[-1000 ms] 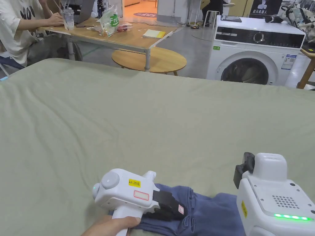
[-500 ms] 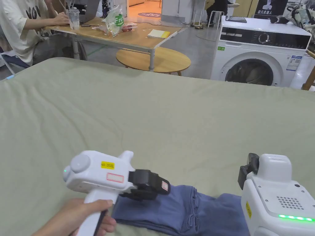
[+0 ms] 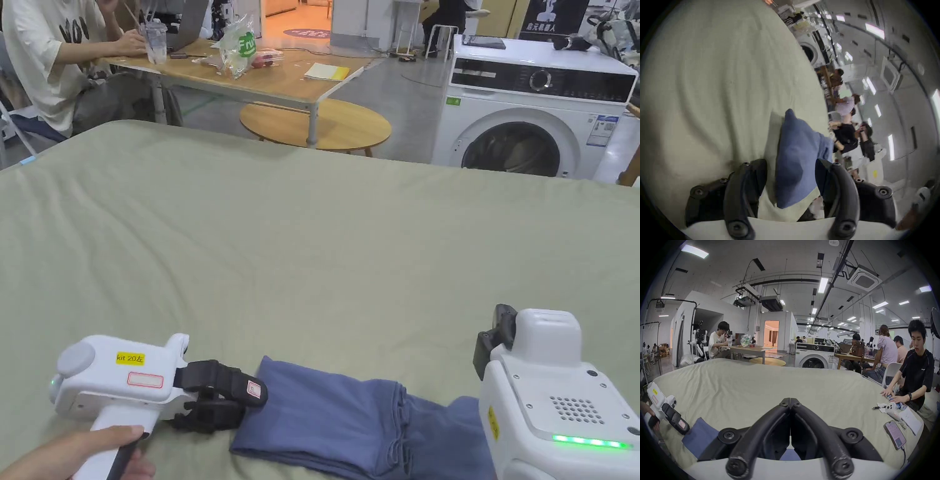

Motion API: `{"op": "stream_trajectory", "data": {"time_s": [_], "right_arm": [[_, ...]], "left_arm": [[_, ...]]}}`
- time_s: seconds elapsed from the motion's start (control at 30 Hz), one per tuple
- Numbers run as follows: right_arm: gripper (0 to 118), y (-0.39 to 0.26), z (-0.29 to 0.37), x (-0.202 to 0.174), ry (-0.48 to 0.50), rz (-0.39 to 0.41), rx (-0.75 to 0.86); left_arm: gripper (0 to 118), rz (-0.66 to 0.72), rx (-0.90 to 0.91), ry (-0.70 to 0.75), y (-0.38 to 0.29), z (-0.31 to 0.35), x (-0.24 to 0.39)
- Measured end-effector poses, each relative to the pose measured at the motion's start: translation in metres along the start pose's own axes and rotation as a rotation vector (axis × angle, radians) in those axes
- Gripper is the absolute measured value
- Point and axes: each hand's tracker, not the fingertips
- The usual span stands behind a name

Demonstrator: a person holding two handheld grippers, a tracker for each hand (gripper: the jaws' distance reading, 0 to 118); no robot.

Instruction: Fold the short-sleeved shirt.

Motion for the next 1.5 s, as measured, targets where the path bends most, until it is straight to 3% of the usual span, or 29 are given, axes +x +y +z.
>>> {"op": "stream_trajectory", "data": {"time_s": [0.03, 0.23, 0.33, 0.37, 0.4, 0.63, 1.07, 1.5], "right_arm": [[0, 0.0, 0.0, 0.0, -0.001, 0.003, -0.001], [0, -0.002, 0.0, -0.003, 0.004, 0.001, -0.014], [0, -0.002, 0.001, -0.003, 0.008, -0.001, -0.018], [0, -0.002, 0.002, -0.004, 0.007, 0.0, -0.018], [0, -0.002, 0.002, -0.004, 0.006, 0.001, -0.018], [0, 0.0, 0.004, 0.001, 0.002, 0.005, -0.019], [0, 0.006, -0.004, -0.008, 0.034, 0.009, -0.012], [0, 0.003, 0.003, 0.0, 0.029, 0.013, -0.019]], "left_arm": [[61, 0.014, -0.01, -0.022, 0.003, -0.001, -0.07], [57, -0.018, -0.031, -0.13, 0.005, -0.007, -0.072], [11, 0.006, 0.013, -0.05, 0.006, -0.005, -0.076], [9, 0.028, 0.007, -0.023, 0.006, -0.004, -0.077], [8, 0.017, 0.008, -0.077, -0.009, -0.037, -0.073], [6, -0.051, 0.059, -0.084, -0.024, -0.017, -0.043], [6, -0.207, 0.214, 0.134, -0.005, 0.1, 0.018], [6, -0.342, 0.05, 0.175, -0.017, 0.035, 0.113]]}}
